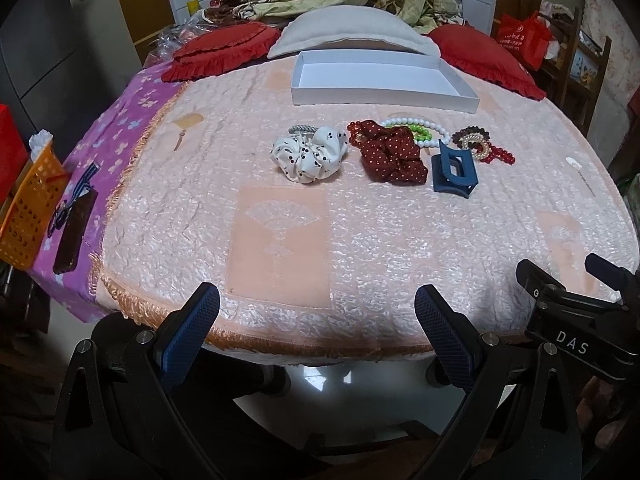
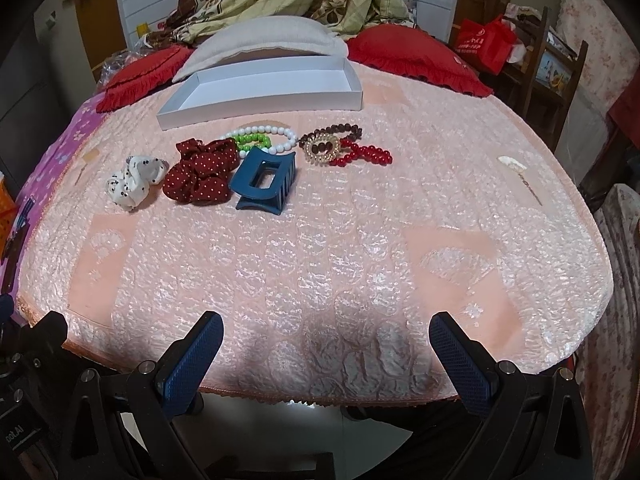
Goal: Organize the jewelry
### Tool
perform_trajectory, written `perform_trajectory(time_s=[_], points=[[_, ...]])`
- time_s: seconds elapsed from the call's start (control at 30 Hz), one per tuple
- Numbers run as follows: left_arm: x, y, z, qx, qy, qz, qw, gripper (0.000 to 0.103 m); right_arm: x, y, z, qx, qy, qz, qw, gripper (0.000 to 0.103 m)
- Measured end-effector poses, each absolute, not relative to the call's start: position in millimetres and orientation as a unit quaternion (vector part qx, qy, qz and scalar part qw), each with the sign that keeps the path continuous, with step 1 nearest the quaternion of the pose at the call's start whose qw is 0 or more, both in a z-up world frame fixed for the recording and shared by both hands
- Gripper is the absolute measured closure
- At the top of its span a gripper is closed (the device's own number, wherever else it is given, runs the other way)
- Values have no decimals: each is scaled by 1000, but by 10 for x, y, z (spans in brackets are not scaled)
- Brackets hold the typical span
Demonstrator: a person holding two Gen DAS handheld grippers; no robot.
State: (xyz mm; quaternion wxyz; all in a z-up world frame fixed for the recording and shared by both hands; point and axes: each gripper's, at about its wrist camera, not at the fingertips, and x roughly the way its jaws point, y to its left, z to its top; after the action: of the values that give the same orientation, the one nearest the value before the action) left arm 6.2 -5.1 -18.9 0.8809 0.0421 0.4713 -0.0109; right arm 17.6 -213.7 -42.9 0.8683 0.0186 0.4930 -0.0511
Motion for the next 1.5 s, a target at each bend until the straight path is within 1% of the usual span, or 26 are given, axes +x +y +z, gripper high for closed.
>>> perform_trajectory(time_s=[0.7, 0.8, 1.0, 1.2, 1.27, 1.33, 1.43, 1.5], points=[[219, -41, -291, 48, 487, 0, 872, 4, 306, -2146, -557, 17, 514, -49, 856, 1], [266, -10, -245, 47, 480, -2, 876, 4, 348, -2179, -518, 21, 509, -50, 859, 1], [506, 265, 161, 47, 436, 6, 899, 4, 558, -2278, -163, 12, 463, -48, 885, 1], [801, 582, 656, 44, 390, 31, 919, 4, 850, -2388, 430, 28, 407, -24, 912, 1], [883, 632, 721, 41, 388, 31, 920, 4, 955, -2411, 568, 46, 396, -9, 917, 1], [978, 666, 716, 36, 388, 27, 921, 4, 1032, -2411, 586, 59, 394, -3, 917, 1], [1053, 655, 560, 33, 402, 31, 915, 4, 1097, -2393, 424, 68, 412, 1, 909, 7], [1066, 616, 422, 30, 418, 30, 908, 4, 1117, -2370, 242, 67, 438, 1, 896, 11]])
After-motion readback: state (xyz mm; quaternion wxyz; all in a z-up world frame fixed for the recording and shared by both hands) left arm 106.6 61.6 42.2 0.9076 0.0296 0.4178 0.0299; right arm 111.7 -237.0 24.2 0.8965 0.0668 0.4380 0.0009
